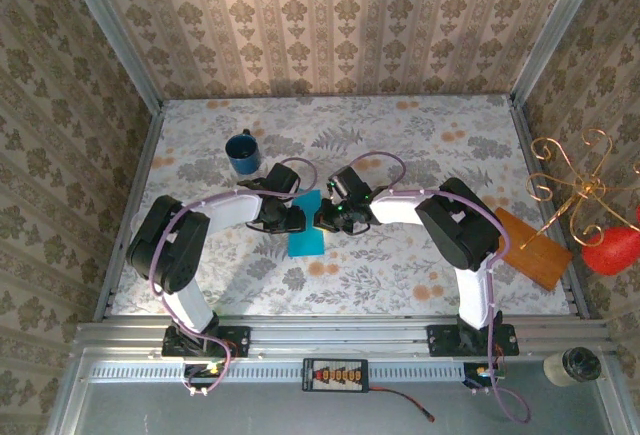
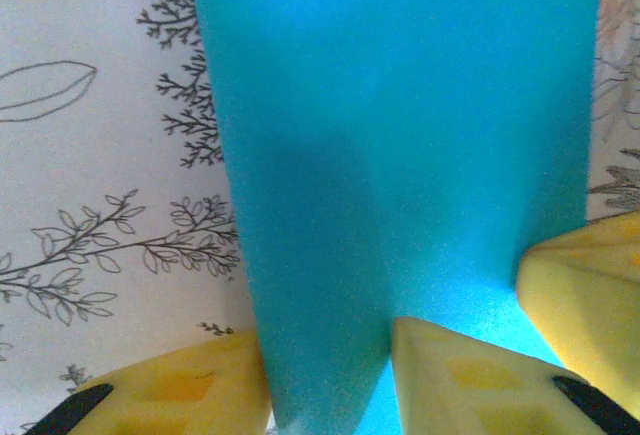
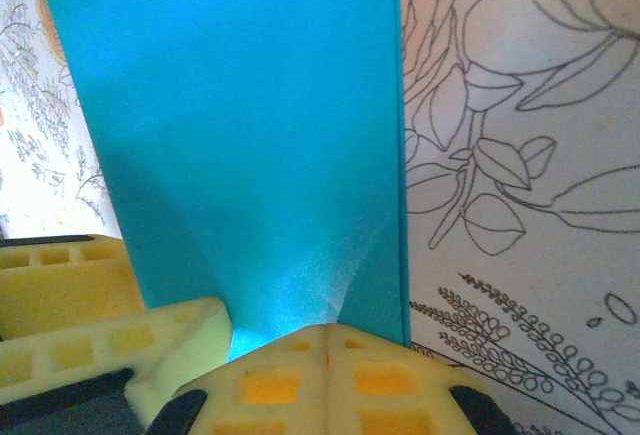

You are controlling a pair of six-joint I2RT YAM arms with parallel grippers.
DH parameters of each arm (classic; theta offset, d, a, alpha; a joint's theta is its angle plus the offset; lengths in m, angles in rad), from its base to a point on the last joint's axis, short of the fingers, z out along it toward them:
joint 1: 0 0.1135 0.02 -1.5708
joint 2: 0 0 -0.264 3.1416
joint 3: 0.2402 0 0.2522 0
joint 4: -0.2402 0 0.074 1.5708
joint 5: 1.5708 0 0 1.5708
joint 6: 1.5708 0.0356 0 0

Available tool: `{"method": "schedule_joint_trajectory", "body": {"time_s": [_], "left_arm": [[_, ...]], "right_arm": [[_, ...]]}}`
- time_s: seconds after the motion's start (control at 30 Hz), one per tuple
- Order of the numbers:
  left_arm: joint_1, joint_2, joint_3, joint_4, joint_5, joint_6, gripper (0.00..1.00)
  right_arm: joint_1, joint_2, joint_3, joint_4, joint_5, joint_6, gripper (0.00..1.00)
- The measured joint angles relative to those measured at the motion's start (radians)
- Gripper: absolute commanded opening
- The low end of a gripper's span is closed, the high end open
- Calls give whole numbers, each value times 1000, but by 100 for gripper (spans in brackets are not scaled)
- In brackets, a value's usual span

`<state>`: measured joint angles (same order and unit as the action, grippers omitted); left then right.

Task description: Fold a paper plane with a square sheet of paper (pick it up from the middle)

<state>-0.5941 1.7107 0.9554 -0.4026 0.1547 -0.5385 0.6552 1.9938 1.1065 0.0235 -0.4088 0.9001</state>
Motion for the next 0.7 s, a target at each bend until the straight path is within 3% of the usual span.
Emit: {"method": "schedule_joint_trajectory", "body": {"time_s": [0.2, 0.37, 0.47, 0.7], "left_arm": [[6, -59, -4, -2, 24, -17, 48], [27, -187, -4, -5, 26, -38, 48], [32, -228, -4, 6, 64, -45, 44], [-15, -175, -4, 96, 212, -130, 22]], "right_arm": [[-13, -5, -14, -5, -11, -65, 4], [-41, -37, -34, -64, -16, -140, 5], [-62, -67, -56, -110, -14, -179, 5], [-73, -90, -75, -147, -7, -208, 5]]}}
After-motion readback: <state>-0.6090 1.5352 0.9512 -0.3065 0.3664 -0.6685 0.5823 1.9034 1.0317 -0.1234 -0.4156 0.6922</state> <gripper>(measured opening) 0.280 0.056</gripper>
